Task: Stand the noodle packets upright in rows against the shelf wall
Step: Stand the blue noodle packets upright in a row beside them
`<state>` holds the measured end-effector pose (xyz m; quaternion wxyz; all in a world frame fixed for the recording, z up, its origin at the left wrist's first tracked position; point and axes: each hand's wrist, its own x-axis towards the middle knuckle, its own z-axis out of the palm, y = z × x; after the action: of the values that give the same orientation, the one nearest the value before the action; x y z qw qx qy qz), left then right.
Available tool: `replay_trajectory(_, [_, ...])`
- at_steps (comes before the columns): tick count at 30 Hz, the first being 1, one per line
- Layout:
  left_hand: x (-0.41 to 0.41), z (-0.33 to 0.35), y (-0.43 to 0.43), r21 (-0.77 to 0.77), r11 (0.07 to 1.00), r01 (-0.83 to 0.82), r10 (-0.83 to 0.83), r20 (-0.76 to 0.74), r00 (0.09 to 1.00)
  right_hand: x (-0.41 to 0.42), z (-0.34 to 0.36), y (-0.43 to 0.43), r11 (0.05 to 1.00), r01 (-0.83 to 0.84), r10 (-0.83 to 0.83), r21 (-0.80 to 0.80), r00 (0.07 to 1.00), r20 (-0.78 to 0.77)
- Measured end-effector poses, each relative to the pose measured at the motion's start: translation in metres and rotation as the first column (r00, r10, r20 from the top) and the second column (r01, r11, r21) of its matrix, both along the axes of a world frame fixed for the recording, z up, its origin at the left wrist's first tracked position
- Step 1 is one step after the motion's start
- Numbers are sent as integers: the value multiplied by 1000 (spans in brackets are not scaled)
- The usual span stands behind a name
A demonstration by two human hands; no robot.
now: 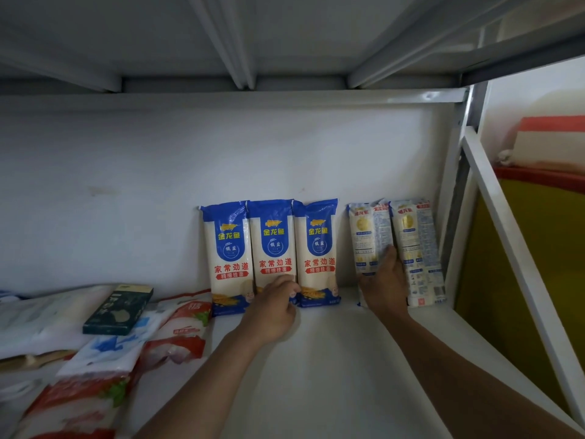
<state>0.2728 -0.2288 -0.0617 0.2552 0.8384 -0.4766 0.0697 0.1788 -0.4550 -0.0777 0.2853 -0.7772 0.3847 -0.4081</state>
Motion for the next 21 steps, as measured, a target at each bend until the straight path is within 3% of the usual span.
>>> replay_trajectory(4, [-4, 3, -3, -19, 1000, 19, -19, -2, 1000, 4, -2, -4, 1000, -12, 13, 5, 998, -69])
replay_trajectory(11, [-8, 7, 2, 15, 1000, 11, -10, -79, 997, 1, -2, 7, 1000, 20, -19, 12, 999, -46])
replay_trajectory(15, [-23, 25, 15, 37, 999, 6, -2, -102, 995, -22, 1, 15, 995, -74, 73, 61, 997, 20])
replay_trajectory(21, [-72, 49, 48, 12, 999, 40, -39, -115, 993, -82, 33, 50, 934, -248, 254, 259, 967, 9])
